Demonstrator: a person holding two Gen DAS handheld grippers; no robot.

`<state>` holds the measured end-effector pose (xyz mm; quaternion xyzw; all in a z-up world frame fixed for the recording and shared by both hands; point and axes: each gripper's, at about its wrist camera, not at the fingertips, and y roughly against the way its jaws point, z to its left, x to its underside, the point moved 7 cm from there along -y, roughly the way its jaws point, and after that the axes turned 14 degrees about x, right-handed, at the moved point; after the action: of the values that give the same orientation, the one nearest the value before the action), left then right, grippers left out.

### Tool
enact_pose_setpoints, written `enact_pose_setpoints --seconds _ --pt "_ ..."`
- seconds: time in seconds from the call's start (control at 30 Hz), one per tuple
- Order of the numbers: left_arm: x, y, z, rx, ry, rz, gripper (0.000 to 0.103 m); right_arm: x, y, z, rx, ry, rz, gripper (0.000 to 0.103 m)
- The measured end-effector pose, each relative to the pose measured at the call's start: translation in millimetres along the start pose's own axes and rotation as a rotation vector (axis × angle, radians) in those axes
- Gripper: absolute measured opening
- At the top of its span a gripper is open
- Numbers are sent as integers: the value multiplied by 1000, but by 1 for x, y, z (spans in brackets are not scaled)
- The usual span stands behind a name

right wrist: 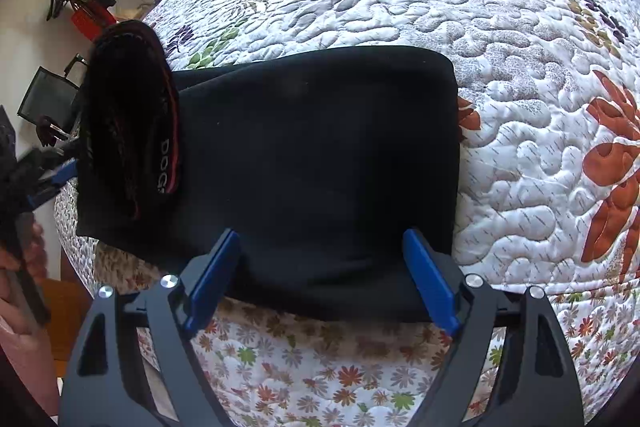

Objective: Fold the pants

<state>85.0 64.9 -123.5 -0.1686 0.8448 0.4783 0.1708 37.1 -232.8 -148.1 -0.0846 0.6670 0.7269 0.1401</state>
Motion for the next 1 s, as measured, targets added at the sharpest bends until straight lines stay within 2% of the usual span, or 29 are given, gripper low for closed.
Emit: enact_pose_setpoints --seconds 0.03,0.17,0.27,0.4,0.47,0.57,0.63,0.73,0.77,0.83,0.9,0.93,1.0 --pt "4 -9 -8 -18 -42 8 79 0 -1 0 0 0 3 86" --pt "11 -18 -21 -80 -145 24 85 -1 -2 5 33 24 21 88" --pt "8 -2 -17 -29 -91 17 84 -7 5 7 48 0 39 85" --pt "-5 30 -8 -16 -46 -64 85 -20 27 25 -58 -16 39 82" --pt "-6 36 3 -71 -51 -51 85 -25 34 40 -124 -9 45 81" --pt "-1 34 20 -136 -41 -22 85 -34 41 81 -212 67 44 81" --pt "5 29 32 -147 -11 3 85 -39 38 99 -224 107 49 81" --pt "15 26 39 -124 15 7 85 -45 24 125 -222 152 87 80" --pt "16 26 40 -118 21 6 86 -47 17 129 -207 156 108 74" --pt "17 26 43 -109 33 8 88 -49 7 138 -223 167 130 49" --pt "18 25 44 -107 34 13 88 -51 6 144 -233 185 142 17" --pt "18 25 45 -106 34 14 88 -52 9 145 -230 202 136 9" --pt "18 26 45 -103 36 12 88 -53 24 143 -267 207 124 6"
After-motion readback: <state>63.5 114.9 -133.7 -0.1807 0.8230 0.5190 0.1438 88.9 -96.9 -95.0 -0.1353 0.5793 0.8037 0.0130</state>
